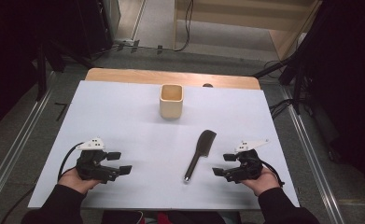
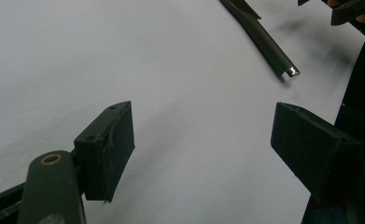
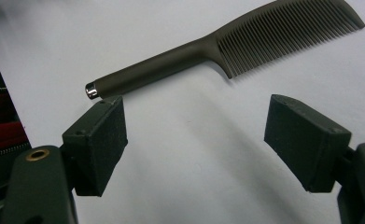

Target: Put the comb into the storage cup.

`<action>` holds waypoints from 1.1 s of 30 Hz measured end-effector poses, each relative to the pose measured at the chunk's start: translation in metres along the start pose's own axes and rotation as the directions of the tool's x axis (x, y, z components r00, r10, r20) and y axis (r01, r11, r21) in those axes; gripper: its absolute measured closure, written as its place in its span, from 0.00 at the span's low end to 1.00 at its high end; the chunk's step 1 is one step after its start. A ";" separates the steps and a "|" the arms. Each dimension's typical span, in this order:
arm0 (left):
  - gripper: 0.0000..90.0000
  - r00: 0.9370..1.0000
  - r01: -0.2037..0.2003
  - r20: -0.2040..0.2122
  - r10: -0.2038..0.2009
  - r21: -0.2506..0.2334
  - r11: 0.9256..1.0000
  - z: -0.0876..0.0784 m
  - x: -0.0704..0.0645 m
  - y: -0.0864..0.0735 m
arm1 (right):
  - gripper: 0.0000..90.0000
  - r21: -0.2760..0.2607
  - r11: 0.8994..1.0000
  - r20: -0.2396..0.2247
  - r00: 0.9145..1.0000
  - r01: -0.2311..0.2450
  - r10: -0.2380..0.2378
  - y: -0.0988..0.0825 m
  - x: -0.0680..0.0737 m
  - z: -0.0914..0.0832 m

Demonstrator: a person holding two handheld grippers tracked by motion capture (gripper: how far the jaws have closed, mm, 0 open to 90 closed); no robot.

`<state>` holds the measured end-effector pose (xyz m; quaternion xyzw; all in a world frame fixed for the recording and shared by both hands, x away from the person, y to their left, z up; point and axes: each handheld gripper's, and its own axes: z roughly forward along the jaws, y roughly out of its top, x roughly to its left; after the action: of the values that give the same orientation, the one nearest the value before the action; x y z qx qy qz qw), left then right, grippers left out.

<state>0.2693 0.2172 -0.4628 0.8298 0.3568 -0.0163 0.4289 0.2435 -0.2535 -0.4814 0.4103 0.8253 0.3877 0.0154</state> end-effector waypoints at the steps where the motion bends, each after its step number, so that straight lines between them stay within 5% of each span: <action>1: 0.24 1.000 -0.001 0.000 0.001 0.001 1.000 0.000 0.000 0.000 | 0.22 0.000 1.000 0.000 1.000 -0.001 0.001 0.000 0.000 0.000; 22: 0.24 1.000 0.001 0.000 -0.001 0.008 1.000 0.001 0.000 0.000 | 0.22 0.003 1.000 0.001 1.000 0.004 -0.004 0.002 0.001 0.001; 33: 0.24 1.000 -0.004 -0.001 0.004 0.013 1.000 0.001 0.000 0.000 | 0.21 -0.046 0.999 -0.038 0.999 0.004 -0.006 0.016 0.016 0.002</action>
<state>0.2699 0.2166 -0.4635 0.8332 0.3552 -0.0172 0.4234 0.2442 -0.2357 -0.4679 0.4004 0.8173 0.4141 0.0101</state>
